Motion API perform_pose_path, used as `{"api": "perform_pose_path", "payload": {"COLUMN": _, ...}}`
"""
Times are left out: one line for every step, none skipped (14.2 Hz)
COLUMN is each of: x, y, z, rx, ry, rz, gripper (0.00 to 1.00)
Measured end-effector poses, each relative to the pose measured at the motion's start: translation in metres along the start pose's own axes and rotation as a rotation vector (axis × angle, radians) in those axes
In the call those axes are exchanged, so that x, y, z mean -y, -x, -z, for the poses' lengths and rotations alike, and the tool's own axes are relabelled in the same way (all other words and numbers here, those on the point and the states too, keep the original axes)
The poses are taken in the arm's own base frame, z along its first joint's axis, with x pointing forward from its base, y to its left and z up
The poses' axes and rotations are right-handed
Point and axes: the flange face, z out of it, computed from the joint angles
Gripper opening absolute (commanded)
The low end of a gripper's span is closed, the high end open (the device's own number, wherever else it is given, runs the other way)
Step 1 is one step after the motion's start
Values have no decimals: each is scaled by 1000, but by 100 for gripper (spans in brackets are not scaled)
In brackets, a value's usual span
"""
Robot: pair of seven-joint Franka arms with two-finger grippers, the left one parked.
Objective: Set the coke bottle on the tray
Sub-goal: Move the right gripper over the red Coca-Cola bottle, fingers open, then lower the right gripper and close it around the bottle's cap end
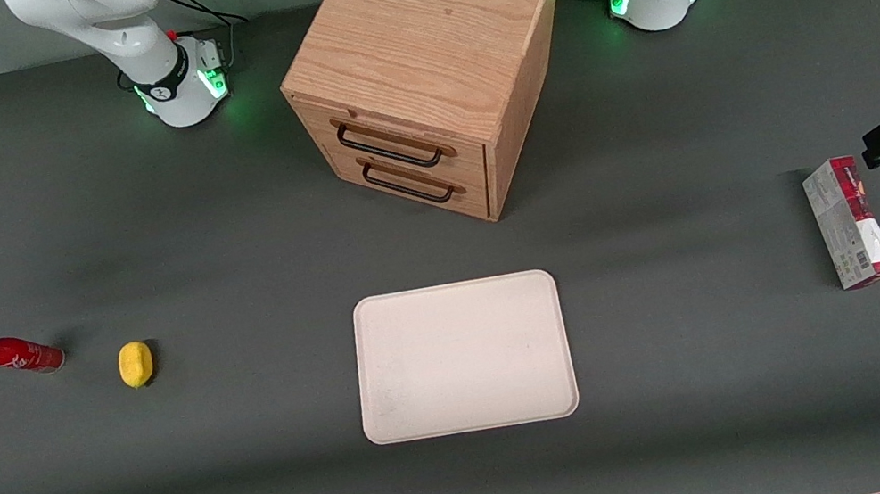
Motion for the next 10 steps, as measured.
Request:
{"api": "perform_pose_path", "payload": {"x": 0, "y": -3, "z": -9, "rx": -3, "ry": 0, "rz": 0, "gripper": 100}}
{"api": "perform_pose_path", "payload": {"x": -1, "y": -6, "z": -22, "rx": -7, "ry": -9, "rz": -2, "gripper": 100}}
{"api": "perform_pose_path", "payload": {"x": -1, "y": -7, "z": -39, "rx": -8, "ry": -16, "rz": -5, "gripper": 100}}
{"api": "perform_pose_path", "payload": {"x": -1, "y": -8, "z": -60, "rx": -6, "ry": -19, "rz": -7, "gripper": 100}}
{"api": "perform_pose_path", "payload": {"x": -1, "y": -8, "z": -81, "rx": -6, "ry": -23, "rz": -4, "gripper": 100}}
{"api": "perform_pose_path", "payload": {"x": -1, "y": -6, "z": -100, "rx": -13, "ry": -30, "rz": 4, "gripper": 100}}
{"api": "perform_pose_path", "payload": {"x": -1, "y": -4, "z": -117, "rx": -22, "ry": -39, "rz": 7, "gripper": 100}}
{"api": "perform_pose_path", "payload": {"x": -2, "y": 0, "z": -130, "rx": -28, "ry": -44, "rz": 5, "gripper": 100}}
{"api": "perform_pose_path", "payload": {"x": -3, "y": 4, "z": -141, "rx": -30, "ry": -45, "rz": 1, "gripper": 100}}
{"api": "perform_pose_path", "payload": {"x": -5, "y": 6, "z": -149, "rx": -35, "ry": -45, "rz": 0, "gripper": 100}}
